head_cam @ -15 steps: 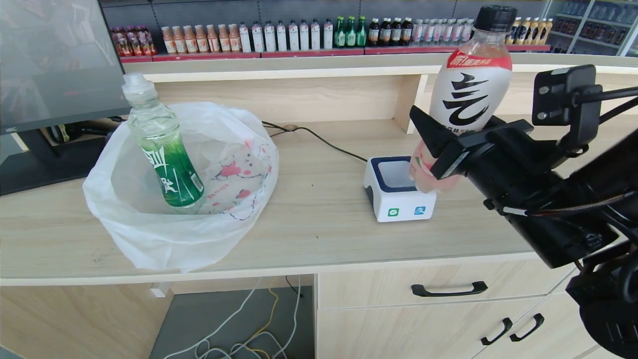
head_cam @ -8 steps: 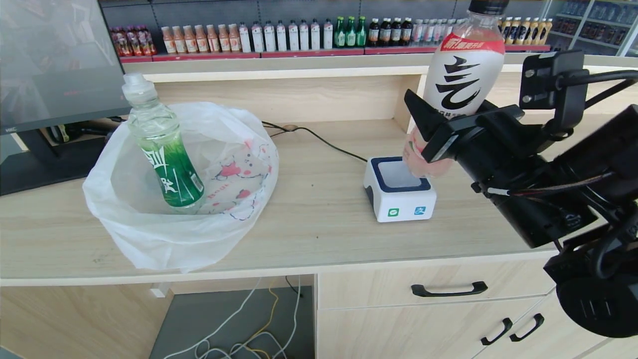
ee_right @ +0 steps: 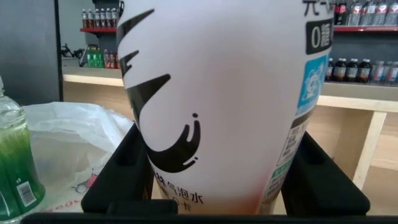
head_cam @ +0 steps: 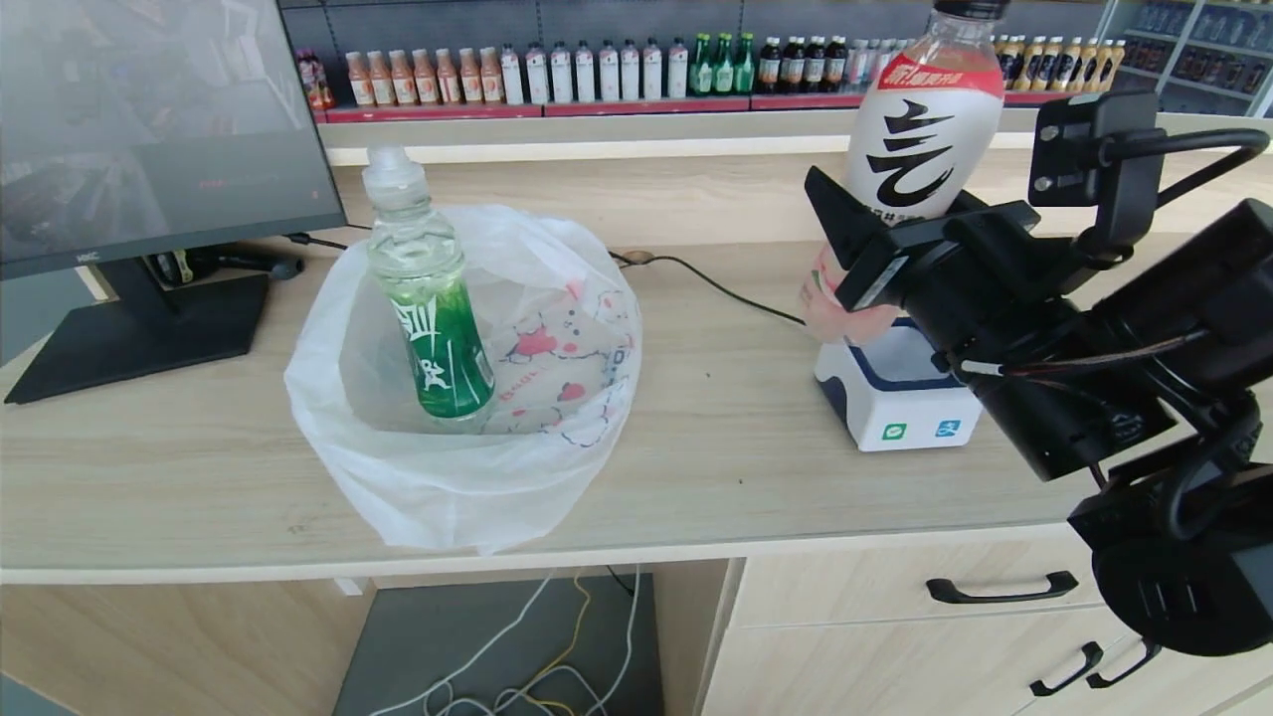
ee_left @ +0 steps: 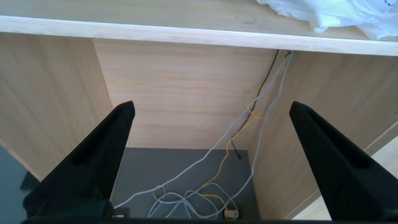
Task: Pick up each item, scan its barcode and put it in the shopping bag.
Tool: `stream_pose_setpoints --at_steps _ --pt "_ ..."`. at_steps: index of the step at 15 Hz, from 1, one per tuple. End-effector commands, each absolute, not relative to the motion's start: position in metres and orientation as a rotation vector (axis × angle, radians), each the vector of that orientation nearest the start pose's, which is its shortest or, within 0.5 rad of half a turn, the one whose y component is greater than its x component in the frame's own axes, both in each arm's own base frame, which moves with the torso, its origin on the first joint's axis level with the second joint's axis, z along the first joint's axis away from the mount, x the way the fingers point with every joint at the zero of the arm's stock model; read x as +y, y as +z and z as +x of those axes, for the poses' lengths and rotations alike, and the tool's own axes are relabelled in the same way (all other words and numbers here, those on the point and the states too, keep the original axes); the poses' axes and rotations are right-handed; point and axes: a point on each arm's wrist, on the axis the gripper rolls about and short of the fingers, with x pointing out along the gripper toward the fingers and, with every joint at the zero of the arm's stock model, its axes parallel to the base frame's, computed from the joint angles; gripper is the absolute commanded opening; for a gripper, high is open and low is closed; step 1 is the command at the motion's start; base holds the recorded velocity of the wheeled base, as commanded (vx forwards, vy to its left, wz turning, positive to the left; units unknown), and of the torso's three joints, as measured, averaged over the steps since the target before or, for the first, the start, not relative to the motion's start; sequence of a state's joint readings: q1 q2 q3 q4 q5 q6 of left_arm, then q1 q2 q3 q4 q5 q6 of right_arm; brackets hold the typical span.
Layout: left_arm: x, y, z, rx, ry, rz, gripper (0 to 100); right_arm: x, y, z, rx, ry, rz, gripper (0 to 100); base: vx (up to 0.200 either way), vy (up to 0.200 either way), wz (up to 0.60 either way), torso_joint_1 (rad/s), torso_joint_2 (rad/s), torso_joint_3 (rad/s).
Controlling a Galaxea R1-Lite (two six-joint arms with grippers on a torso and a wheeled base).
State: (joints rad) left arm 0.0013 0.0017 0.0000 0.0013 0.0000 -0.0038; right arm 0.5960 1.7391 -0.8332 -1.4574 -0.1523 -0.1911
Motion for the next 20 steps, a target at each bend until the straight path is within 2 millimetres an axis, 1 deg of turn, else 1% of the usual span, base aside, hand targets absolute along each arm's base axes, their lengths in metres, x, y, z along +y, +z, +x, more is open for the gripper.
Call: stream_pose_setpoints --at_steps 1,10,17,20 --pt "0.000 0.075 -0.023 0.003 0.002 -0.005 100 0.168 0.260 0.253 -0.562 0.380 0.021 0 0.000 0.200 0.00 0.002 0.01 0.002" --pt "0.000 0.075 -0.023 0.003 0.002 -0.005 100 0.168 0.265 0.253 -0.581 0.376 0.030 0 0.000 0.200 0.00 0.003 0.00 0.004" --pt "0.000 0.075 -0.023 0.003 0.002 0.000 100 0.173 0.264 0.260 -0.584 0.374 0.032 0 0.000 0.000 0.00 0.000 0.00 0.000" --pt "0.000 0.075 -0.023 0.003 0.000 0.000 100 0.185 0.256 0.273 -0.569 0.387 0.027 0 0.000 0.000 0.00 0.000 0.00 0.000"
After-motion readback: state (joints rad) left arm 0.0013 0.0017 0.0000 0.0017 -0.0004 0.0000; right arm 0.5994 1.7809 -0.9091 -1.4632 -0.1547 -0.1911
